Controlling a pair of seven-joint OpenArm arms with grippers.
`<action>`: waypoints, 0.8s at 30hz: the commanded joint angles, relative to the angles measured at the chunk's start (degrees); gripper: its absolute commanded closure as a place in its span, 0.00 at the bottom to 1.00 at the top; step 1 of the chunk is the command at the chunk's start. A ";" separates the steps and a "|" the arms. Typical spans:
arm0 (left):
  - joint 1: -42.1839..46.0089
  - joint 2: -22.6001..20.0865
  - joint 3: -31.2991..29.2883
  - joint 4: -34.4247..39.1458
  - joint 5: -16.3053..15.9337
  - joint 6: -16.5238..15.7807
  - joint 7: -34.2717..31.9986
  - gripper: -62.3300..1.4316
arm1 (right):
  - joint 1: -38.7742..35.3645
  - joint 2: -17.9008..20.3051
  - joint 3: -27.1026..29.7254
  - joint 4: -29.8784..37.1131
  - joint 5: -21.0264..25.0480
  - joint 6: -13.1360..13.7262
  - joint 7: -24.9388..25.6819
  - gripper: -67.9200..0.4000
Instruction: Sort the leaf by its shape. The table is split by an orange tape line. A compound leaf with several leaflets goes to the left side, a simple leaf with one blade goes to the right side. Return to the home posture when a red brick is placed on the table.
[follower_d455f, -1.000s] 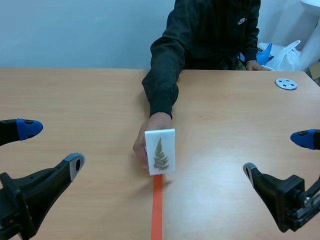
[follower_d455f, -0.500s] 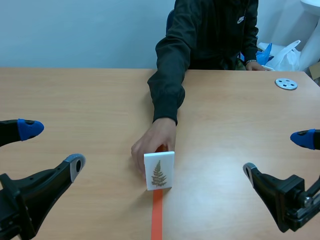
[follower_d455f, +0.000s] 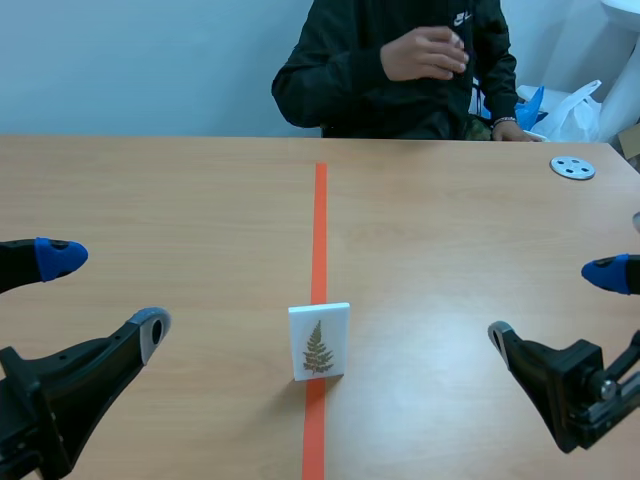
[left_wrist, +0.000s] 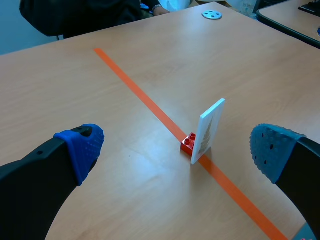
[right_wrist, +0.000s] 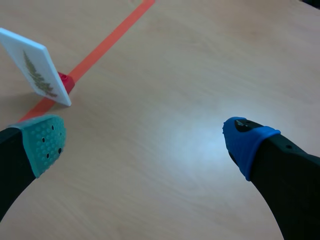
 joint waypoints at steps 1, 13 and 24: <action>-0.02 0.28 0.04 0.68 -0.35 -0.11 -0.83 0.00 | 1.57 0.11 0.39 0.79 0.20 1.07 -0.17 0.04; -0.20 0.31 0.04 0.68 -0.35 -0.11 -0.96 0.00 | 12.90 1.38 -8.61 -5.20 0.17 7.54 -2.25 0.04; -0.20 0.31 0.04 0.68 -0.35 -0.11 -1.03 0.00 | 27.10 1.95 -21.46 -17.53 0.02 10.80 1.73 0.04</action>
